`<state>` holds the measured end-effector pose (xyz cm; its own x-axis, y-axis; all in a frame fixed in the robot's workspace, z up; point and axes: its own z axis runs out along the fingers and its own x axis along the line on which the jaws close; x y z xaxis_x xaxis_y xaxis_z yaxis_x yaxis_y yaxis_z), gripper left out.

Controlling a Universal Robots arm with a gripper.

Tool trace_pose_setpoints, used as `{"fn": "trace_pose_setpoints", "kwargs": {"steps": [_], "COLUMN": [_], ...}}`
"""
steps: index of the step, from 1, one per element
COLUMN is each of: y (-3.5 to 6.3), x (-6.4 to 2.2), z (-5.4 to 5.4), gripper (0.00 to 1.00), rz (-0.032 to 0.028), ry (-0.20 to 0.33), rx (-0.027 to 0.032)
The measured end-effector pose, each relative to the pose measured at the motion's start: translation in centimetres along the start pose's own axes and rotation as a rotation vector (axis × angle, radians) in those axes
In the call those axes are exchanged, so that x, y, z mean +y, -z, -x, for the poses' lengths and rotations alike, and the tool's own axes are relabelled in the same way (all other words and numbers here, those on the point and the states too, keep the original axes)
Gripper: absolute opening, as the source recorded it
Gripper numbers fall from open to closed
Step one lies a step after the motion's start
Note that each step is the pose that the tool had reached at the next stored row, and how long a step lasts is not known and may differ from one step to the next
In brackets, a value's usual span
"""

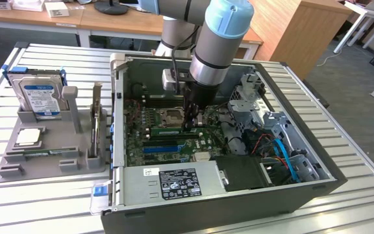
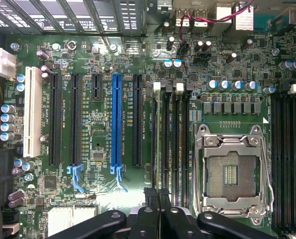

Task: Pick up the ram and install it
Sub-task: 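Insert the ram into the slot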

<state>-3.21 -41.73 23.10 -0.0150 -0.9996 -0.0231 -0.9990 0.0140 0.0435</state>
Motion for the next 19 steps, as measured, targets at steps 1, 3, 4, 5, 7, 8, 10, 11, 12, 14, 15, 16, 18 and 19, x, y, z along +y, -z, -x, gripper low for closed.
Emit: {"fn": "trace_pose_setpoints", "kwargs": {"steps": [1,3,4,5,7,8,10,11,12,14,15,16,18,19], "y": [0.0,0.0,0.0,0.0,0.0,0.0,-0.02,-0.02,-0.02,-0.02,-0.01,-0.02,-0.04,-0.07], "x": [0.0,0.0,0.0,0.0,0.0,0.0,0.01,0.01,0.01,0.01,0.01,0.01,0.03,0.04], "z": [0.0,0.0,0.0,0.0,0.0,0.0,0.03,0.03,0.03,0.03,0.03,0.03,0.03,0.03], "gripper": [0.12,0.12,0.12,0.12,0.12,0.12,0.12,0.12,0.12,0.12,0.12,0.12,0.12,0.12], "rz": [0.0,0.0,0.0001,0.0001,0.0001,0.0001,0.0,0.0,0.0,0.0,0.0,0.0001,0.0001,0.0001], "ry": [0.001,0.003,0.003,0.003,0.003,0.003,0.003,0.003,0.003,0.003,0.003,0.003,0.003,0.003], "rx": [0.0006,0.0018,0.002,0.0021,0.0021,0.0021,0.0018,0.0019,0.0019,0.002,0.002,0.002,0.0023,0.0022]}}
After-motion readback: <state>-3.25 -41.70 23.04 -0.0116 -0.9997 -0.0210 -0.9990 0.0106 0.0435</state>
